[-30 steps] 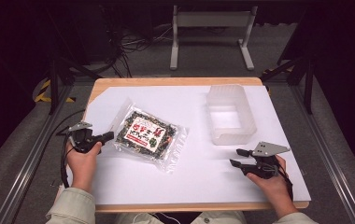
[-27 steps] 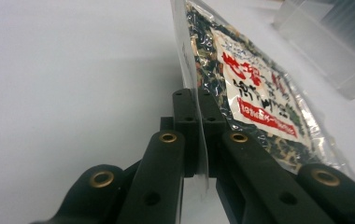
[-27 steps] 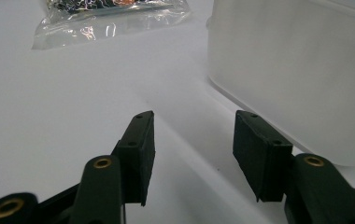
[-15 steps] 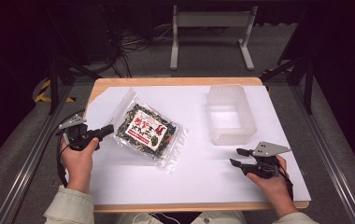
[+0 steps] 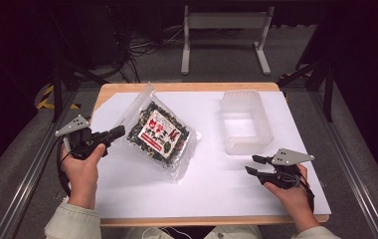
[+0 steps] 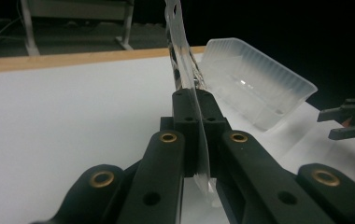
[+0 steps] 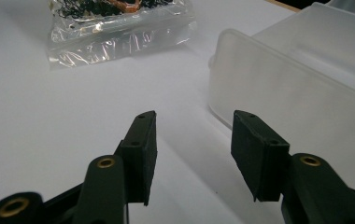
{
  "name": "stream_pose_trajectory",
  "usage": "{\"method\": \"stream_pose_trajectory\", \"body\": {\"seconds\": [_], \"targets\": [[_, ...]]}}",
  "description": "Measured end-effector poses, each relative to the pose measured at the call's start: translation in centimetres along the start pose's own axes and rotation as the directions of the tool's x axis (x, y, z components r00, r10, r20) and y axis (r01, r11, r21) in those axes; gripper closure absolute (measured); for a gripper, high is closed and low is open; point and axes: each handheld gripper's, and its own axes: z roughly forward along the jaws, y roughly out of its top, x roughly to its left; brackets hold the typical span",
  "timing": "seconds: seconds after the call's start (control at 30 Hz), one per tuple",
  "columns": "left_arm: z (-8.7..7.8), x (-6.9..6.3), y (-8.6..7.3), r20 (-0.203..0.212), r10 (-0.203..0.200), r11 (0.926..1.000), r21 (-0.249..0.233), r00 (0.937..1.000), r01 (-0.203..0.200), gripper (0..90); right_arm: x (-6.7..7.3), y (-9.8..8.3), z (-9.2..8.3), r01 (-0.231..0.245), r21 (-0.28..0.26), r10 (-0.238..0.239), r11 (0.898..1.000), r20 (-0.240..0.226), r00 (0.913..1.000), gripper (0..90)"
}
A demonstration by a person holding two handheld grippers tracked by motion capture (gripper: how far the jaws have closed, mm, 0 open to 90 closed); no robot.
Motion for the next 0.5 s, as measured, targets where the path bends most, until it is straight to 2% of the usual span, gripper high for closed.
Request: {"method": "stream_pose_trajectory", "body": {"seconds": [0.2, 0.5], "targets": [[-0.9, -1.7, 1.2, -0.002, 0.062, 0.9975, -0.034, 0.9981, -0.062, 89.7, 0.3, 0.5, 0.0, 0.017, -0.009, -0.017, 1.0, -0.005, 0.9998, 50.4], [-2.1, -3.1, 2.1, -0.014, 0.123, 0.9889, -0.082, 0.9923, -0.124, 89.7, 0.7, 1.1, -0.1, 0.027, -0.026, -0.028, 0.999, -0.012, 0.9995, 49.9]]}}
